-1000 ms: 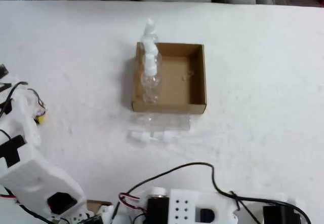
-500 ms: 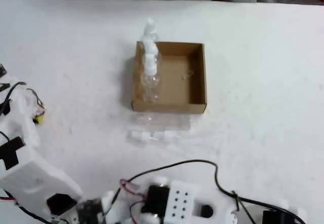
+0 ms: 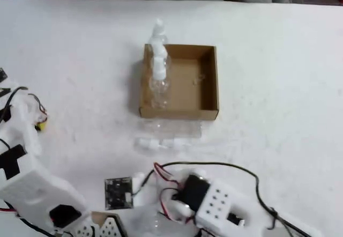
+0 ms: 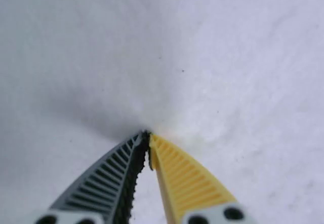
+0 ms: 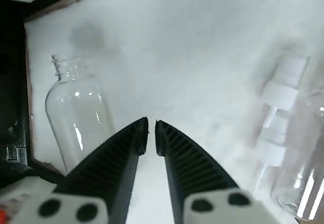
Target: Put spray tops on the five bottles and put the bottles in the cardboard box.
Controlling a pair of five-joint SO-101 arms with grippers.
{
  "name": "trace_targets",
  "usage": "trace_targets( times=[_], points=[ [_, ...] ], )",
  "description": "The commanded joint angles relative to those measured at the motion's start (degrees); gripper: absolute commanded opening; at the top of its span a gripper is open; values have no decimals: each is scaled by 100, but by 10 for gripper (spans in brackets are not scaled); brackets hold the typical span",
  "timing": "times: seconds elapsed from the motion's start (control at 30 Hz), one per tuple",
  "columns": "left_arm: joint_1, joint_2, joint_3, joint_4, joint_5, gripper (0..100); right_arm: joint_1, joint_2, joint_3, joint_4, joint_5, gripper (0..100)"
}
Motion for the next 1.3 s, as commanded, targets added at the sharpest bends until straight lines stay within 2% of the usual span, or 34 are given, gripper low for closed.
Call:
trace_targets(
  times=[0.0,0.27,0.4,0.6,0.73,0.97,1.27],
  points=[
    [-321,92,-290,-62,62,27,66,-681,-123,523,158,16],
    [-321,92,-290,-62,62,27,-321,-690,114,954,1152,16],
    [-321,92,-290,-62,62,27,-848,-470,158,1165,1565,16],
    [-321,92,-299,-70,62,27,-1982,163,132,1068,1407,17],
    [-312,92,-308,-70,62,27,-2387,875,149,813,1213,17],
    [-312,92,-299,-70,62,27,-2220,1640,167,426,1213,17],
    [-233,92,-290,-70,44,27,-558,1103,114,-31,1213,17]
  ],
)
